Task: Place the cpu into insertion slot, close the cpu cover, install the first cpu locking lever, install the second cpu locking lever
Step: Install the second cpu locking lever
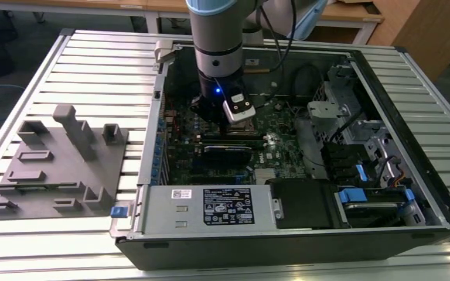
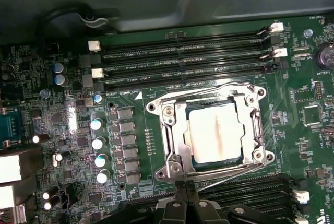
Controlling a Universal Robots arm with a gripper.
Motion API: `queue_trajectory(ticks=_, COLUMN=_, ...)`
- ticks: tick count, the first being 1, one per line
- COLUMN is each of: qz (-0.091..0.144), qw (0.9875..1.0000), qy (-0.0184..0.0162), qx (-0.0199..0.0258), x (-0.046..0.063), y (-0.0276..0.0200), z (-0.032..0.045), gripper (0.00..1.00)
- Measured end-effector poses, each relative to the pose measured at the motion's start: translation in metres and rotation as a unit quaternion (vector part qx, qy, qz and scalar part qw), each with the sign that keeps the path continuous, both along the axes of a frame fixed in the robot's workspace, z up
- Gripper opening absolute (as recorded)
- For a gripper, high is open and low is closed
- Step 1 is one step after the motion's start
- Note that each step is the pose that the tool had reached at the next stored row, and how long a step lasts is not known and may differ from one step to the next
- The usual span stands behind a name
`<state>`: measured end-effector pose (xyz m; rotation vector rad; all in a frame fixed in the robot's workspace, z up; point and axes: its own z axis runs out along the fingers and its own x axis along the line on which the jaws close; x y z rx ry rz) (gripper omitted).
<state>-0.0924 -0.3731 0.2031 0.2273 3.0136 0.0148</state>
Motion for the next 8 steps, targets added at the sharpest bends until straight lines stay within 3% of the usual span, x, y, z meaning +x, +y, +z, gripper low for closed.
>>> queue_trajectory(ticks=8, qz=0.000, qw=1.0000, qy=-0.0004, qx=0.0010, x=0.0000, y=0.0007, z=-0.0007, gripper=0.10)
